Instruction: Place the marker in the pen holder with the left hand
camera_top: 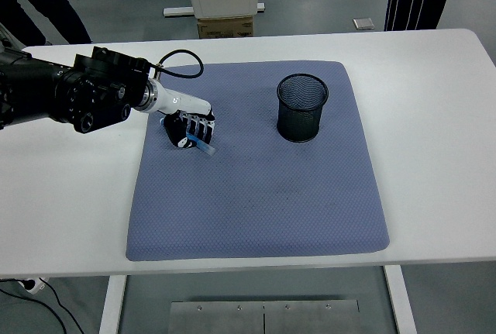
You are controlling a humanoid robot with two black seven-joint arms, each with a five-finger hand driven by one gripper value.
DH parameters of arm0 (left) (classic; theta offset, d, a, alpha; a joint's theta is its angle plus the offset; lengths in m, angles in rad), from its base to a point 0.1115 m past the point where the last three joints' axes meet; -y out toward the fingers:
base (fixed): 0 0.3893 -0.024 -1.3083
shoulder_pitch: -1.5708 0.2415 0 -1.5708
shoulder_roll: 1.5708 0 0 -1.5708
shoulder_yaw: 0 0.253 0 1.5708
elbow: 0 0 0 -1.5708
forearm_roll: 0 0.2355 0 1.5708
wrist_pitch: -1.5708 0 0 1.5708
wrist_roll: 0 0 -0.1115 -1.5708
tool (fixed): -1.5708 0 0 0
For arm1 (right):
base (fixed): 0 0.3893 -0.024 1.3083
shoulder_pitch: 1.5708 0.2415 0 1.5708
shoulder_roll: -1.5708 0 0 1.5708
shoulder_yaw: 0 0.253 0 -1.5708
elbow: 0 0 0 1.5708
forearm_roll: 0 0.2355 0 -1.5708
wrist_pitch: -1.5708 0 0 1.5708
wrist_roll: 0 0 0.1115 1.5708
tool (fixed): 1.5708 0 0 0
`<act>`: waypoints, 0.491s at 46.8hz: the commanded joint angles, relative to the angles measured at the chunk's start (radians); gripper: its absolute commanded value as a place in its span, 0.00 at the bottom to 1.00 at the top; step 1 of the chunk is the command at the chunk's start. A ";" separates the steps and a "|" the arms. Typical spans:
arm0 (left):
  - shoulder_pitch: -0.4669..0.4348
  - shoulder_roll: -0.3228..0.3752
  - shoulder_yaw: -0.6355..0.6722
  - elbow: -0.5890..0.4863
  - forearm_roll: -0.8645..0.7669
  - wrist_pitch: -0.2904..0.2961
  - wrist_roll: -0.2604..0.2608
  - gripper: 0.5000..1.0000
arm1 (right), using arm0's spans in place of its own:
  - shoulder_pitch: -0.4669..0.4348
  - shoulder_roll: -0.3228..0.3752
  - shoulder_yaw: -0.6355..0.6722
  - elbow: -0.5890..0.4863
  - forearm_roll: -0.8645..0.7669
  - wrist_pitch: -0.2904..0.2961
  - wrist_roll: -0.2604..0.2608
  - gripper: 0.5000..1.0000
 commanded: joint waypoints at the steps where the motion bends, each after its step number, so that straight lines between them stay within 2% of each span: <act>1: -0.001 0.002 -0.001 0.000 -0.002 0.000 0.000 0.00 | 0.000 0.000 0.000 0.000 0.000 0.000 0.000 1.00; 23: -0.027 0.006 -0.031 0.014 -0.023 -0.002 -0.014 0.00 | 0.000 0.000 0.000 0.000 0.000 0.000 -0.001 1.00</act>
